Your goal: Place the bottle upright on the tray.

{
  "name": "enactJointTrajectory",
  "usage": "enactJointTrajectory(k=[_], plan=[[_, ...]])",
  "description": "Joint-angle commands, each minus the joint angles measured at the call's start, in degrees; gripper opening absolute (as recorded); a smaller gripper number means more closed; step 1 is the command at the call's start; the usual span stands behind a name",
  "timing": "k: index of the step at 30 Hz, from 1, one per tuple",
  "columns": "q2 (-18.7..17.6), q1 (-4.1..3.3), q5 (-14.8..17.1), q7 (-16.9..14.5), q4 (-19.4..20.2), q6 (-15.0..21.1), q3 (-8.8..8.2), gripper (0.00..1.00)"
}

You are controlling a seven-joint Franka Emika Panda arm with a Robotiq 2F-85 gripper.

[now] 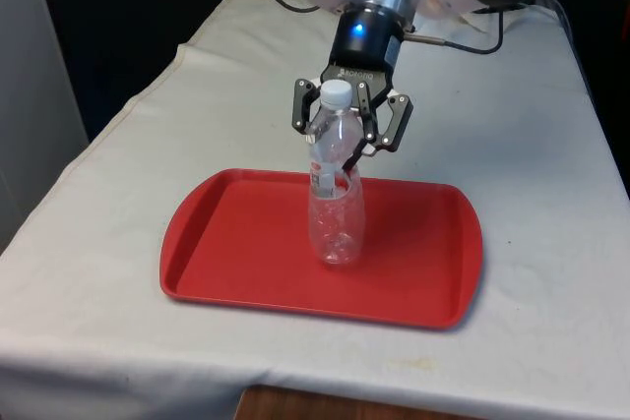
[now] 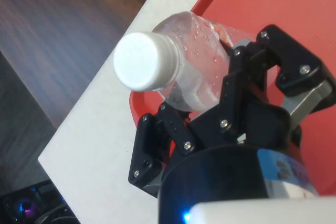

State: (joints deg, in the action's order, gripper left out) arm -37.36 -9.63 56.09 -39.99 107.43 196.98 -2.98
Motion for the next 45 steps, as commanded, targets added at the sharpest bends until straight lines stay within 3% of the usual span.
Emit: enactJointTrajectory(k=[1,5,13,14,16,24,35,45], plan=[[0.06,0.34,-0.46,0.23,-0.52,0.46,0.74,0.33],[0.00,-0.06,0.00,0.00,0.00,-0.06,0.00,0.33],[-0.40,0.23,-0.11,0.11,-0.46,-0.17,0.11,0.33],[-0.11,0.00,0.00,0.00,0.00,-0.23,0.00,0.33],[-0.57,0.29,-0.11,0.17,-0.57,-0.34,0.11,0.33],[-0.46,0.00,0.00,0.11,-0.23,-0.69,-0.29,0.33],[-0.52,0.34,-0.11,0.52,-0.63,-0.86,0.06,0.33],[-0.46,0.11,-0.06,0.57,-0.34,-0.92,-0.29,0.33]])
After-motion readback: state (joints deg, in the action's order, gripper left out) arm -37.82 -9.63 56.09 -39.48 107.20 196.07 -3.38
